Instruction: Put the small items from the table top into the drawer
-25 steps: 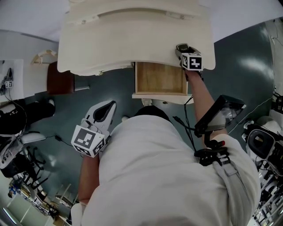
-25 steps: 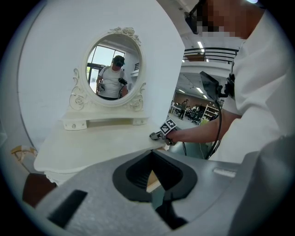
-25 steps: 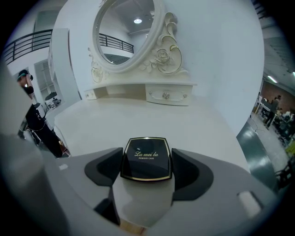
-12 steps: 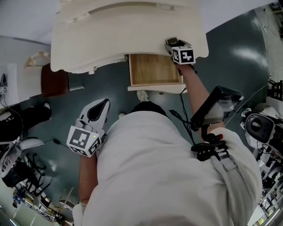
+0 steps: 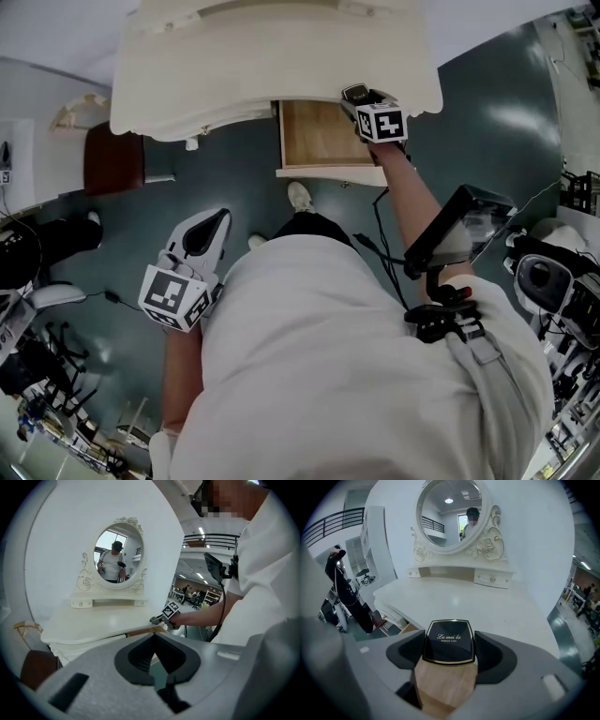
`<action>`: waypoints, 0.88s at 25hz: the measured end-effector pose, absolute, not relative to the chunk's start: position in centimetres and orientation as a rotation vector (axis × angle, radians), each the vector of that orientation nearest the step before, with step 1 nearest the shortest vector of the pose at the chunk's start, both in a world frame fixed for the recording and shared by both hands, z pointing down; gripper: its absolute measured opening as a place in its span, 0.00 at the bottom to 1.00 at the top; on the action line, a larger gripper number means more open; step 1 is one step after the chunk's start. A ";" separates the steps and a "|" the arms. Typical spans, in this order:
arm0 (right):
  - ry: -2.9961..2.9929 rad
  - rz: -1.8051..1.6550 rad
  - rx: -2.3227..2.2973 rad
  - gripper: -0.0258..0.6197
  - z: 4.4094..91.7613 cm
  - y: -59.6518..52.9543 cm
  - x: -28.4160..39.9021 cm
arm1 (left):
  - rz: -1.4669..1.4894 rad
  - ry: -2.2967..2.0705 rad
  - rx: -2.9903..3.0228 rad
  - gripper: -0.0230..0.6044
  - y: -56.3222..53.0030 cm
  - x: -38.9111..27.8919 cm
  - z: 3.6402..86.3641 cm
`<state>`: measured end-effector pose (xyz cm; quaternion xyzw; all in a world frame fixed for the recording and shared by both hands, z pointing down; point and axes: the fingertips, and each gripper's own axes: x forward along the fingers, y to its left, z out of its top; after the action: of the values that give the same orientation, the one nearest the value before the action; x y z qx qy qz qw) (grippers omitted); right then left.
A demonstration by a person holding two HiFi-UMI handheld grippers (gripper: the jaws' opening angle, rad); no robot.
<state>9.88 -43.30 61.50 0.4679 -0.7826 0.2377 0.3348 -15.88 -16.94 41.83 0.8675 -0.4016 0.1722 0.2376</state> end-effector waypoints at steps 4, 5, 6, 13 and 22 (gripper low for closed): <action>-2.044 0.625 1.192 0.55 62.2 -41.3 8.7 | 0.466 -1.100 2.377 0.04 -15.7 -16.4 42.2; -2.045 0.625 1.184 0.55 62.3 -40.7 8.3 | 0.465 -1.100 2.377 0.04 -15.2 -16.7 42.2; -2.045 0.624 1.176 0.55 62.3 -40.1 7.8 | 0.463 -1.100 2.376 0.04 -14.7 -17.1 42.2; -2.058 0.660 1.090 0.55 64.4 -36.9 4.9 | 0.460 -1.104 2.362 0.04 -12.7 -18.7 42.1; -2.003 0.640 1.006 0.55 68.0 -36.8 3.0 | 0.469 -1.158 2.297 0.04 -12.5 -20.1 43.1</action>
<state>2.97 -36.75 68.02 0.3965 -0.7896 0.2525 0.3944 -20.09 -12.48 43.05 0.8483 -0.4275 0.1733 0.2602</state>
